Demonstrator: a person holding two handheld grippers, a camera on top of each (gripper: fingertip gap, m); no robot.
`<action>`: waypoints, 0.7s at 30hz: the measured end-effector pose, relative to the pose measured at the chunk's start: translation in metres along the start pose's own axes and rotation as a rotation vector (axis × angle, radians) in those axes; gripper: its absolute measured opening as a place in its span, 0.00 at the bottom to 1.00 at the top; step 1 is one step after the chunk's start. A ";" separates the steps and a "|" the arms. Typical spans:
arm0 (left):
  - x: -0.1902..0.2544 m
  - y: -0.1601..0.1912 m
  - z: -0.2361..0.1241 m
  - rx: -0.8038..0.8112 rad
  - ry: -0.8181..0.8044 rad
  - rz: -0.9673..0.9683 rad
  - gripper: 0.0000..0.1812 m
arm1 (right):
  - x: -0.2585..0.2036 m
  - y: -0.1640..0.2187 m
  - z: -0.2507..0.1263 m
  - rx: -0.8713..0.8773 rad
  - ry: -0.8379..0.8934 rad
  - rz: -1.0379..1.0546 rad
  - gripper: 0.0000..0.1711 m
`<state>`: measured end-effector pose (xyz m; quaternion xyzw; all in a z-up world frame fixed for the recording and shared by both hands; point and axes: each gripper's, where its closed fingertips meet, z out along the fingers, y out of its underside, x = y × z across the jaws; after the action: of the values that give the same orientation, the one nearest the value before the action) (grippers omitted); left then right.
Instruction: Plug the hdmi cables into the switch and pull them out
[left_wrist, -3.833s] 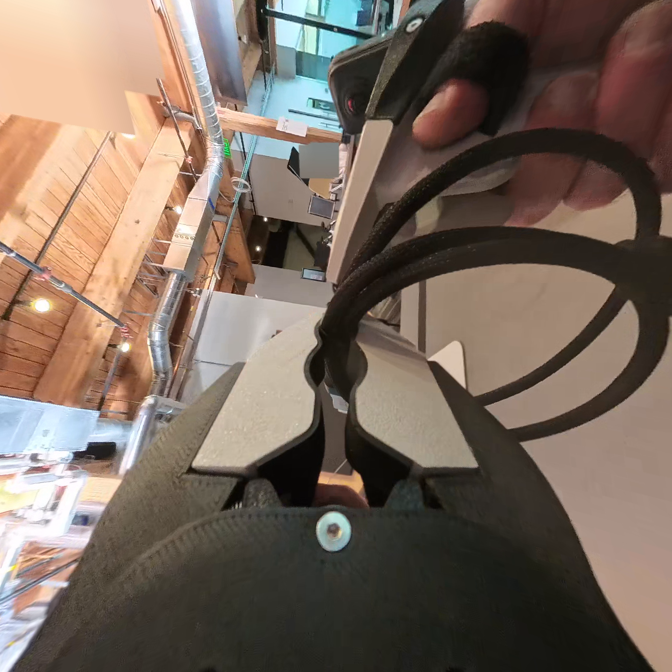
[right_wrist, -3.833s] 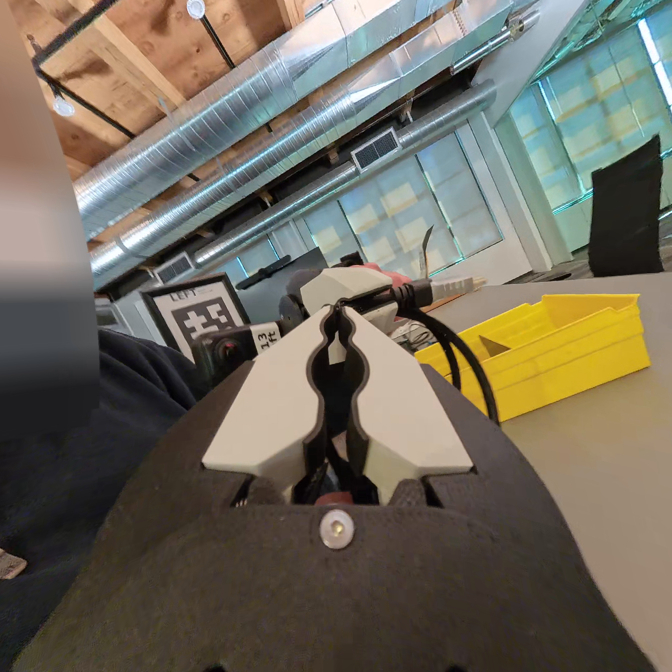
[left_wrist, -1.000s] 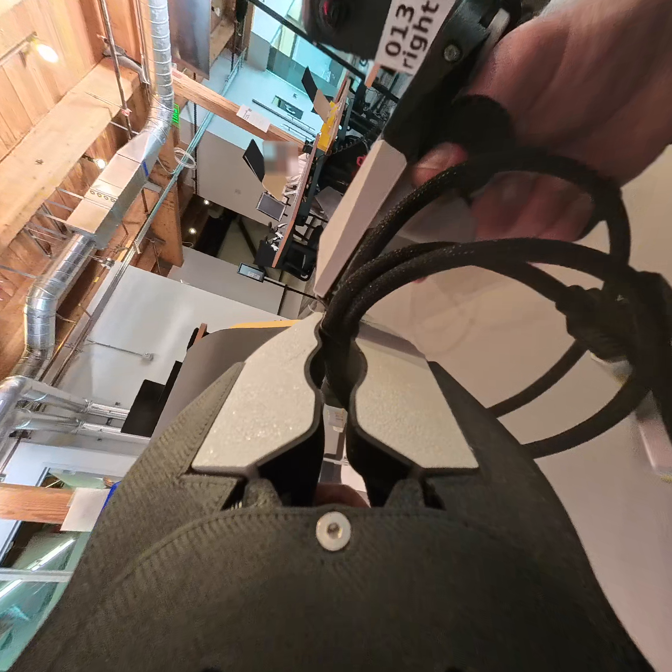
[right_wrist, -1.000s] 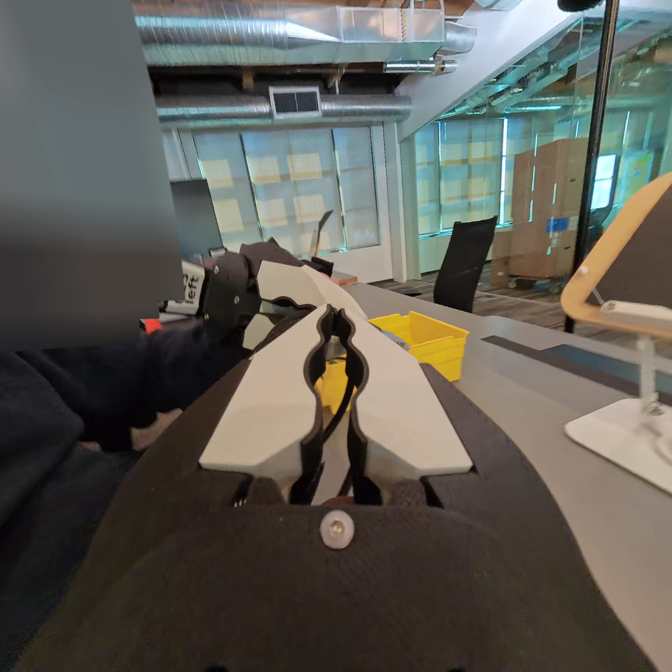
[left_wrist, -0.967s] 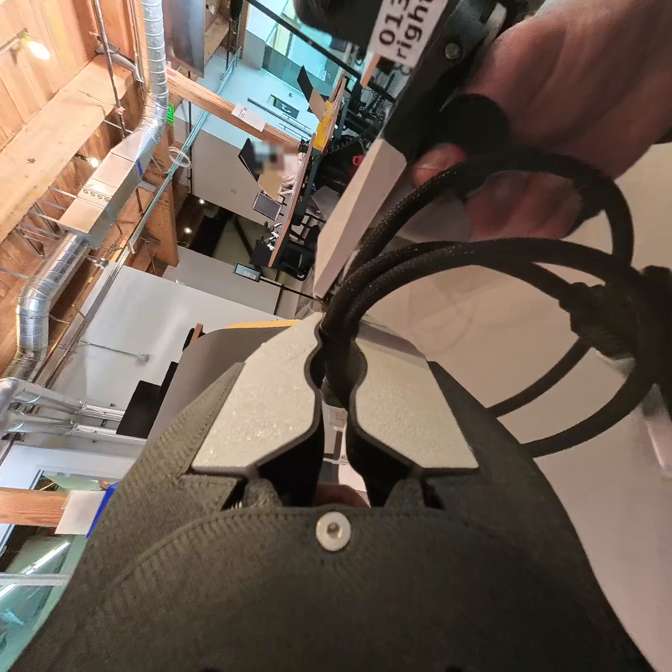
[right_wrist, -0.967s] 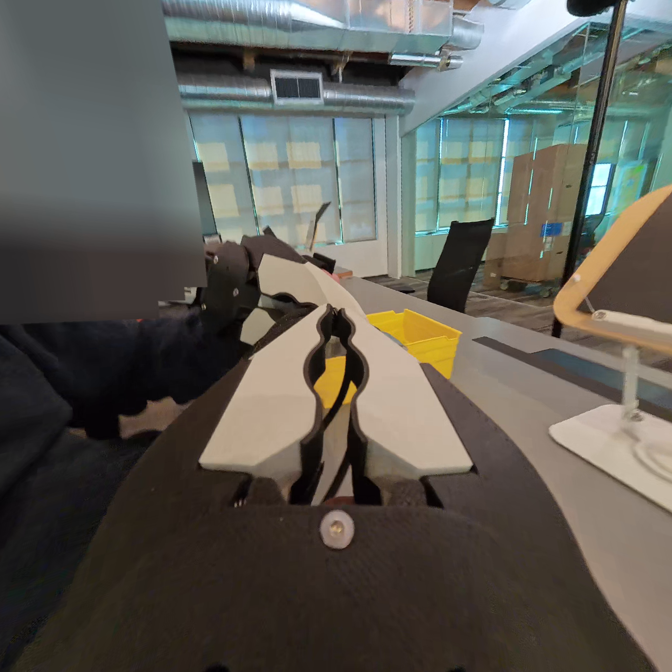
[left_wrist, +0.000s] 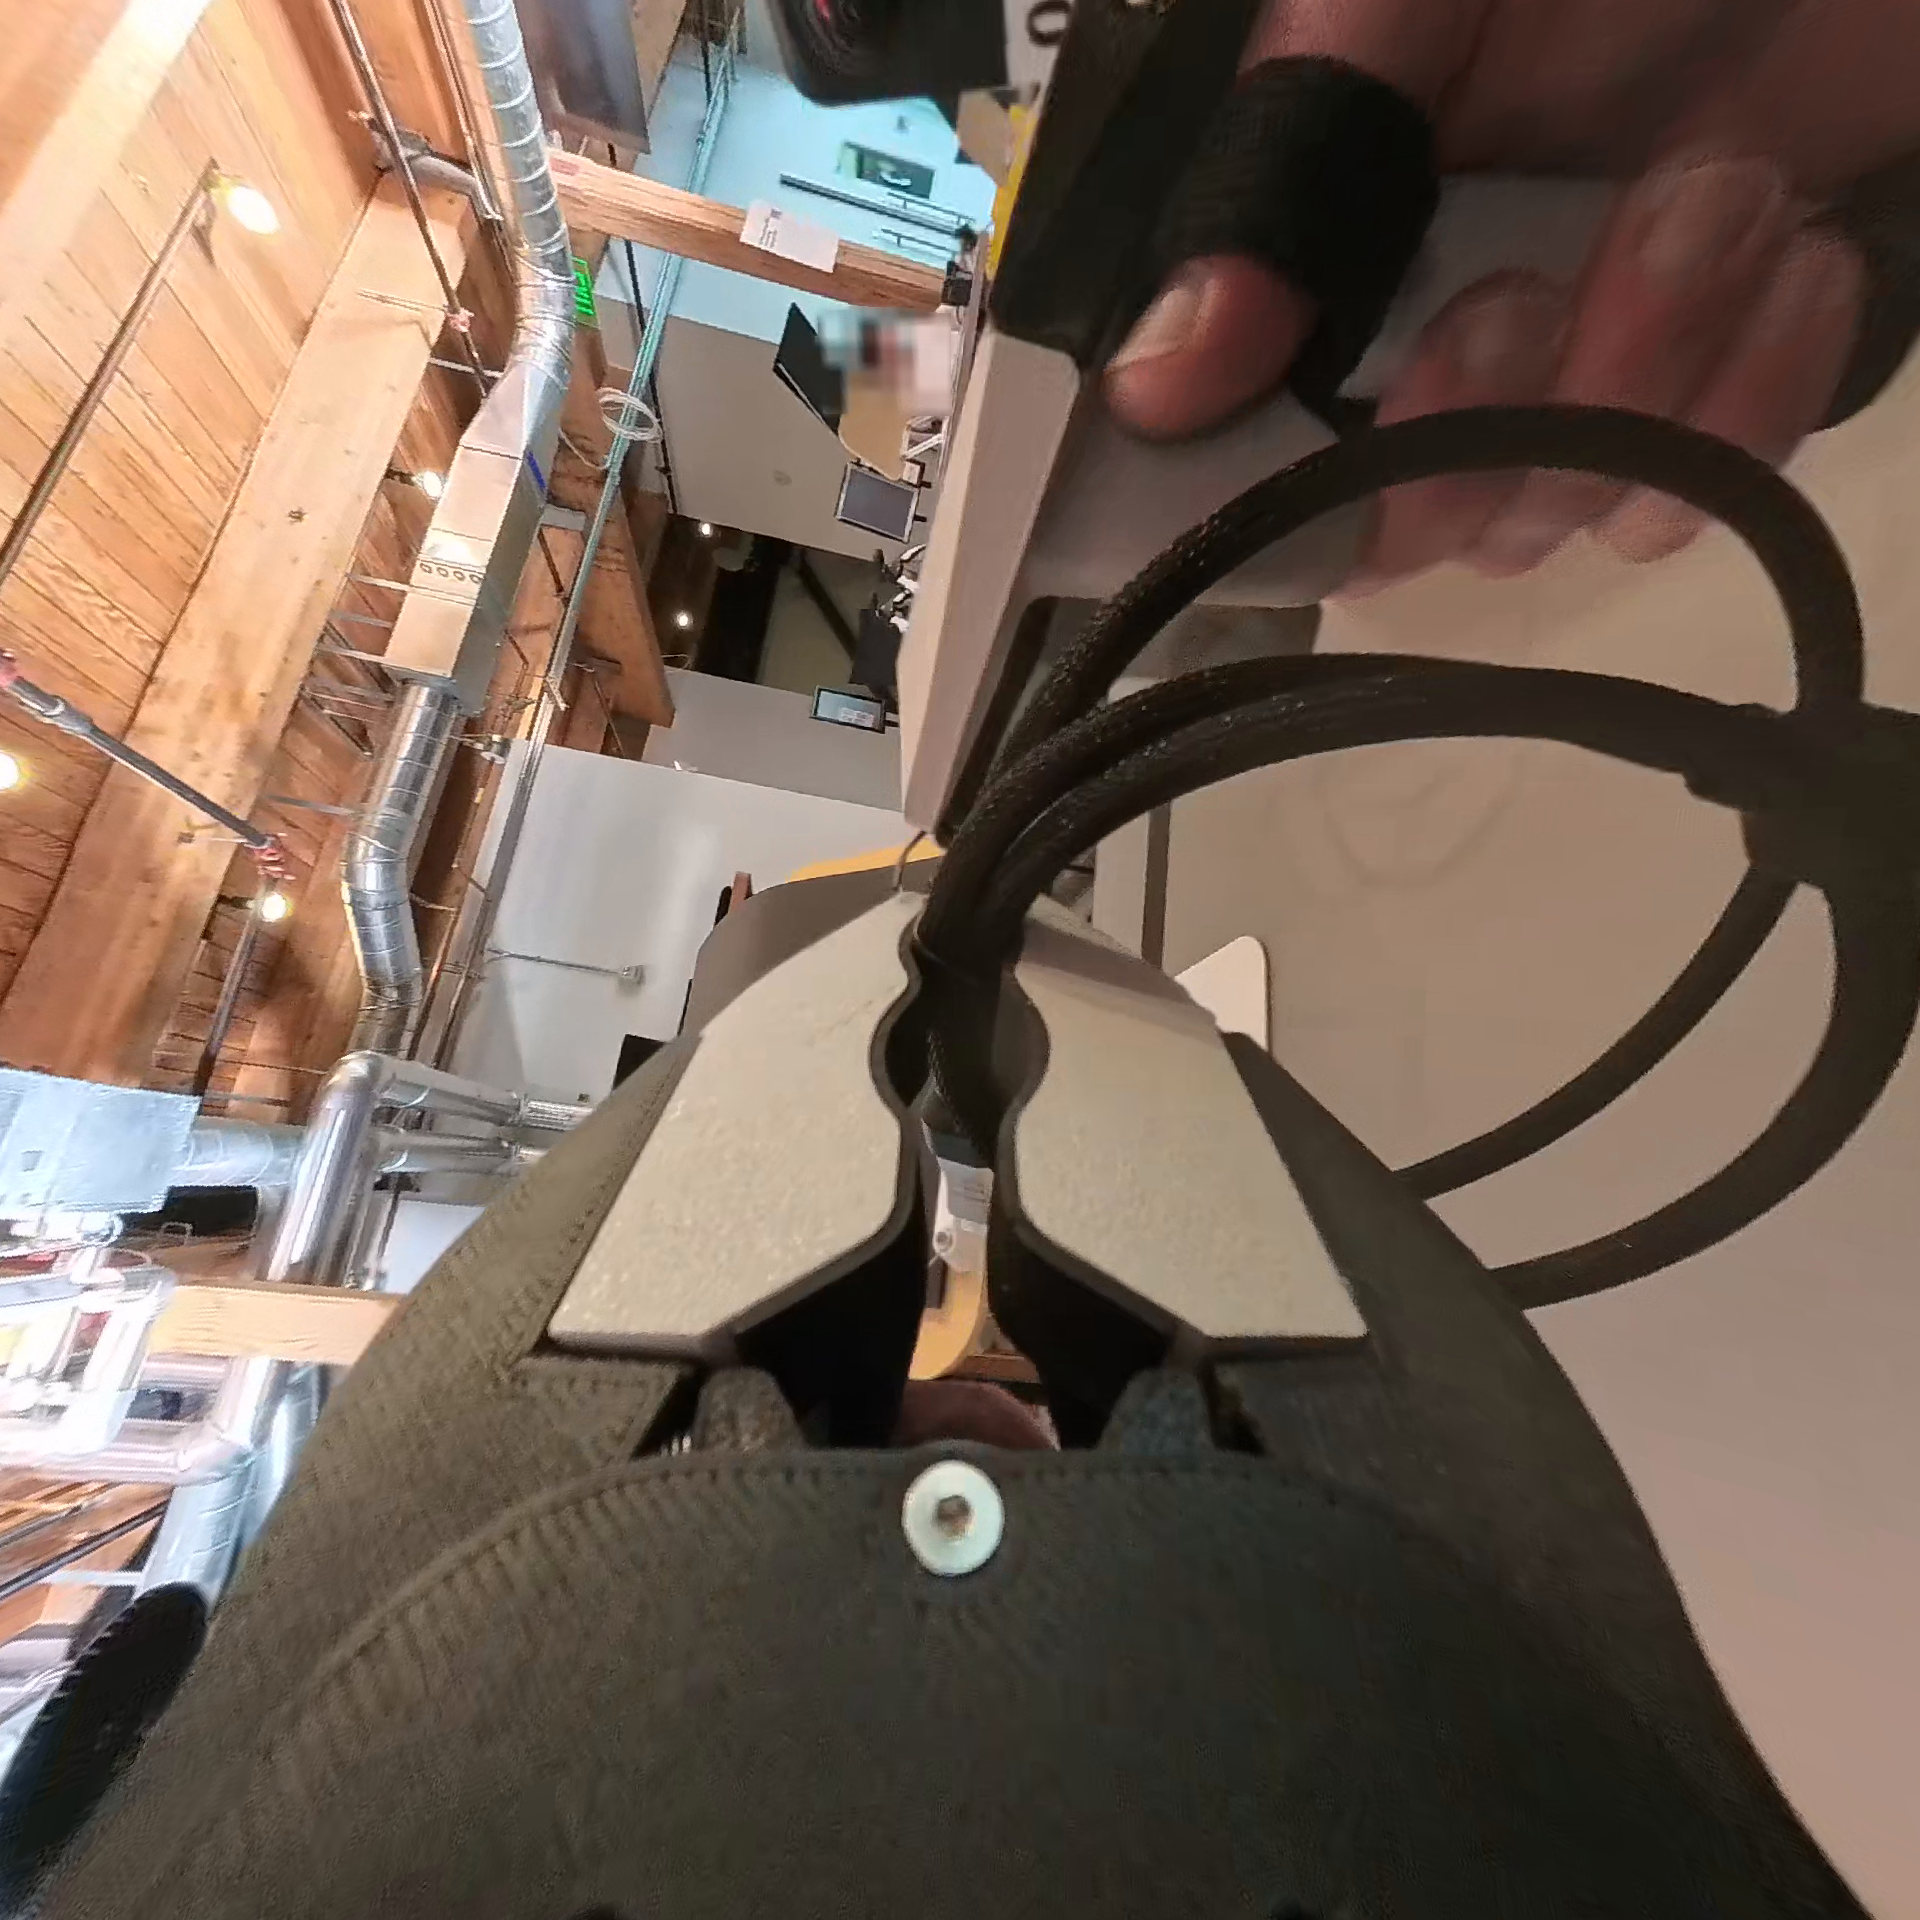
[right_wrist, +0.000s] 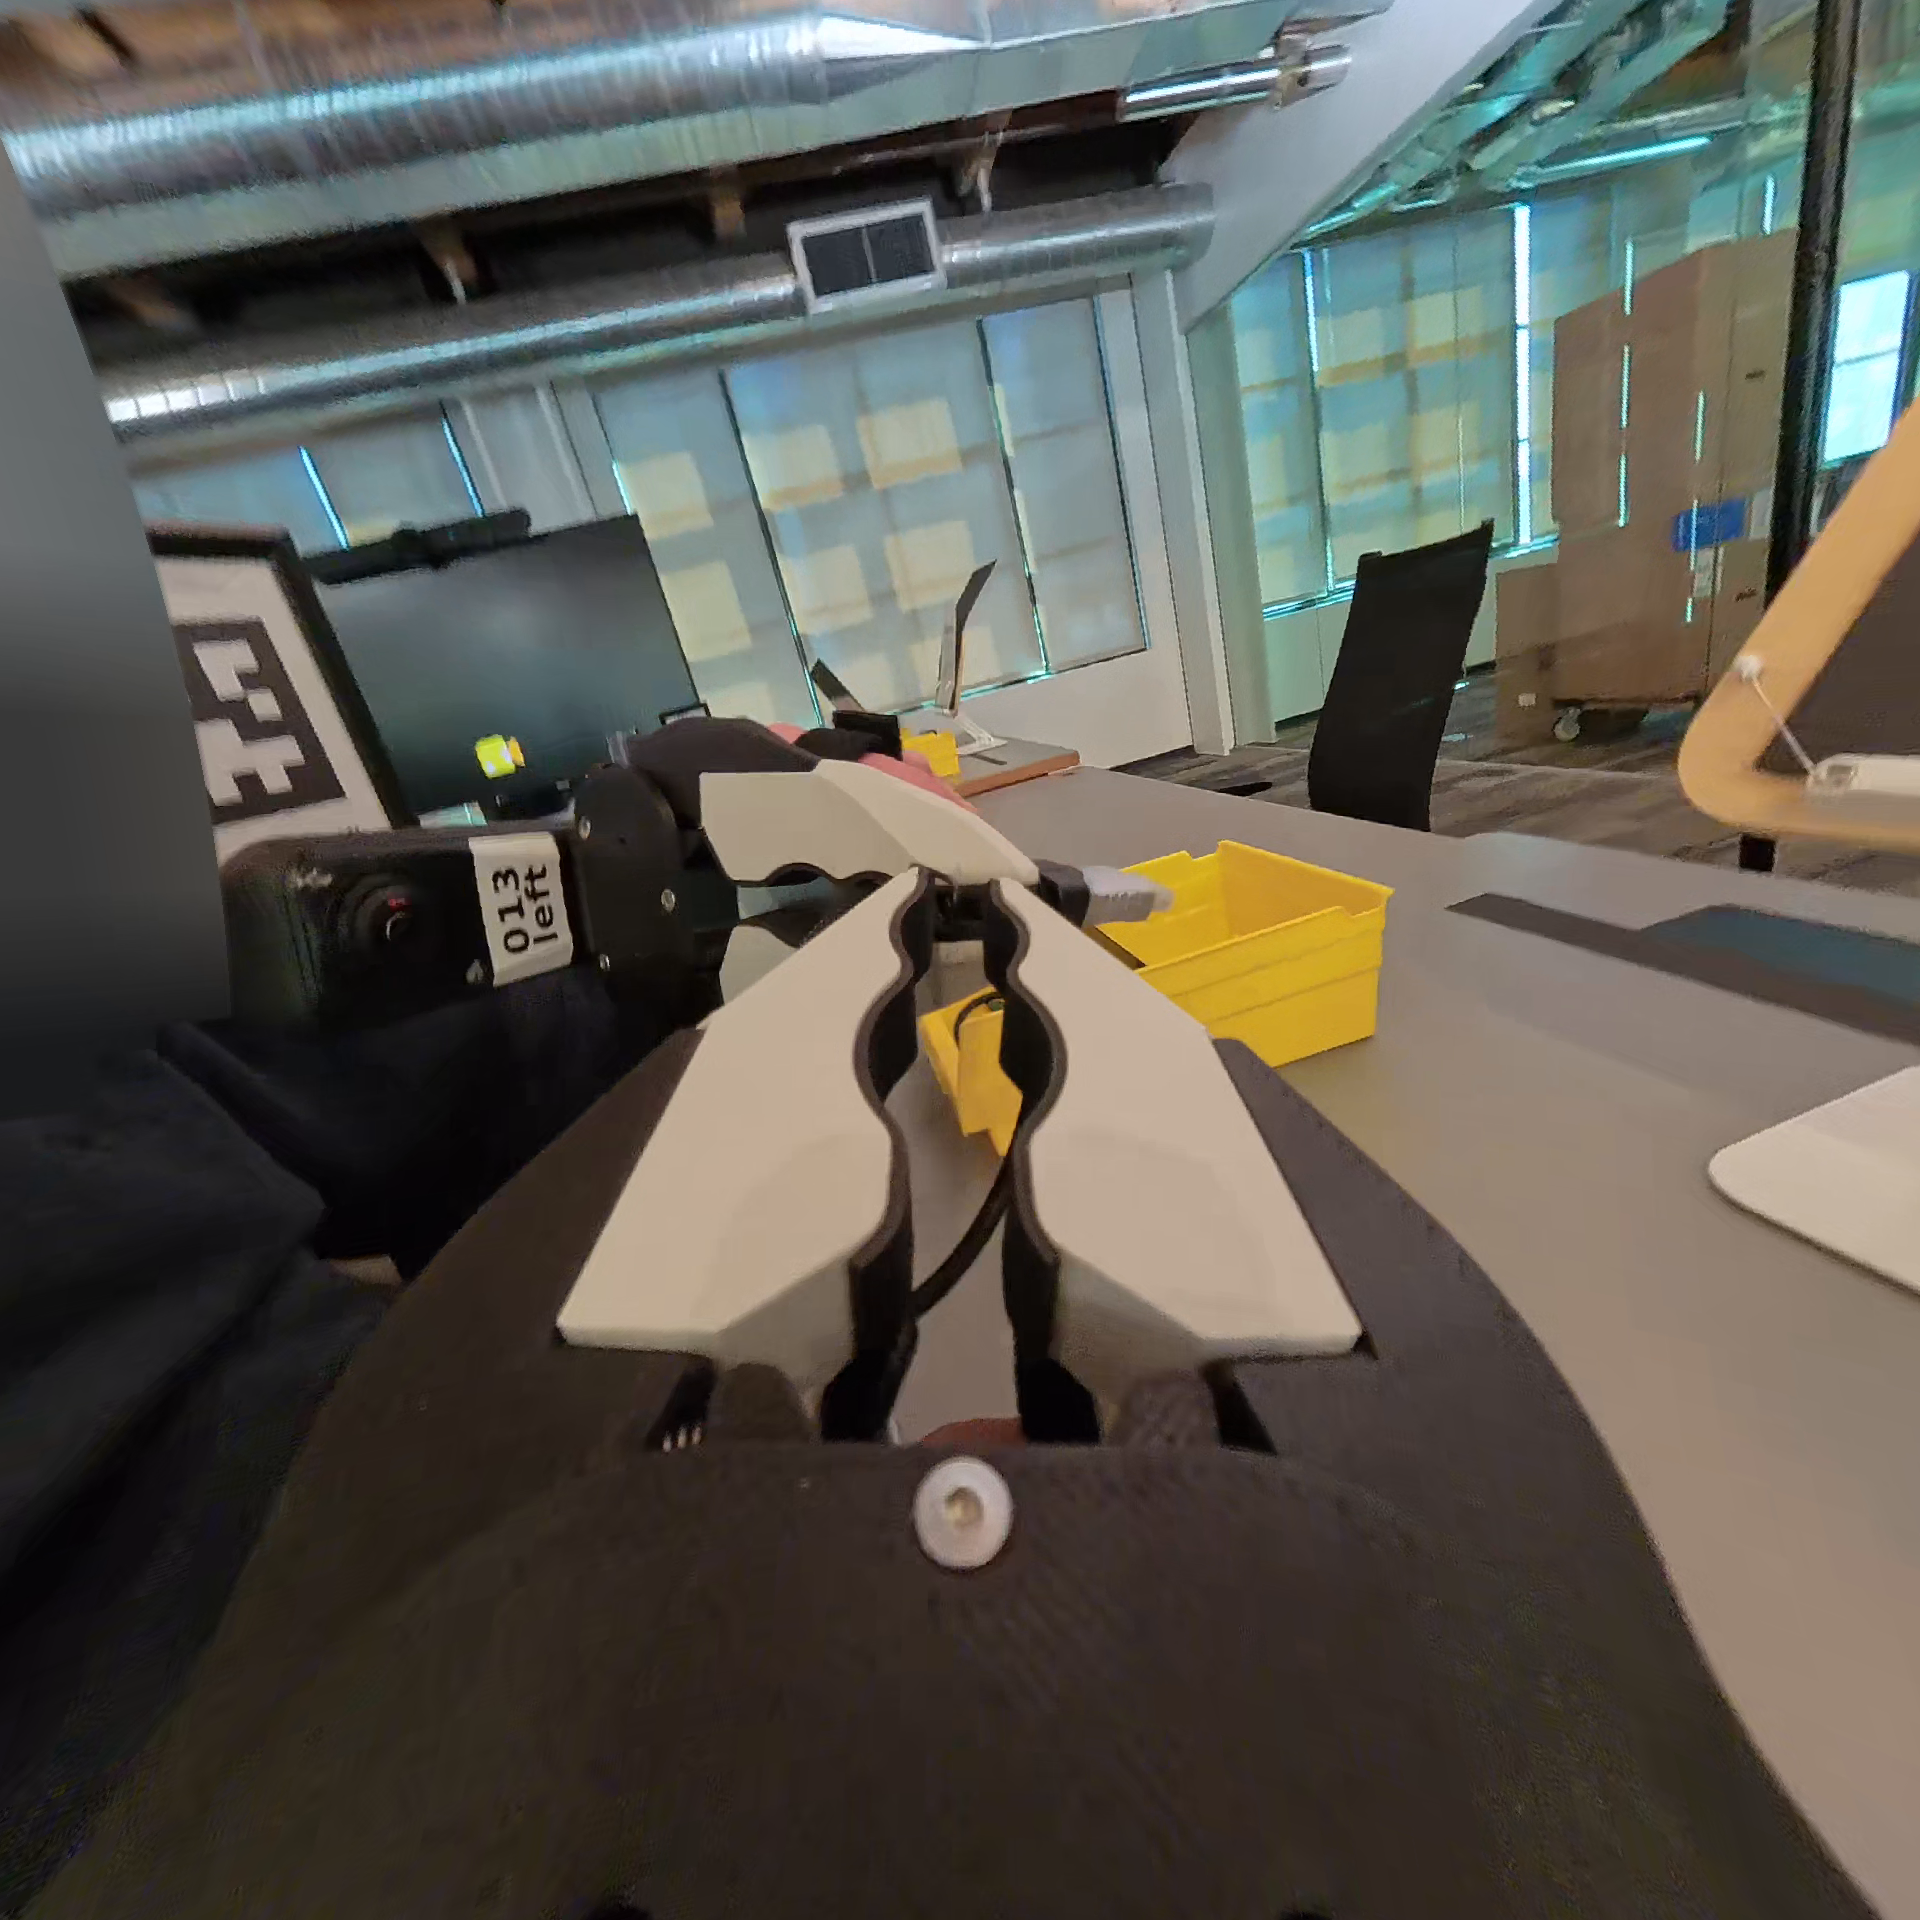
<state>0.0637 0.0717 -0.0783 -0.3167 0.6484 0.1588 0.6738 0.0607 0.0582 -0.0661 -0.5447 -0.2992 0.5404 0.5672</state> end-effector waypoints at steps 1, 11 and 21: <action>0.001 -0.001 0.000 0.005 0.009 -0.009 0.03 | -0.002 -0.001 0.000 -0.014 -0.007 -0.039 0.03; 0.005 -0.001 0.000 0.008 0.028 -0.009 0.03 | 0.004 0.001 0.003 -0.191 0.053 -0.301 0.00; 0.007 -0.003 0.001 0.019 0.039 -0.019 0.03 | 0.002 0.000 -0.002 -0.181 0.041 -0.287 0.04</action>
<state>0.0667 0.0684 -0.0848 -0.3195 0.6598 0.1402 0.6655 0.0632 0.0600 -0.0667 -0.5560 -0.4097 0.4136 0.5932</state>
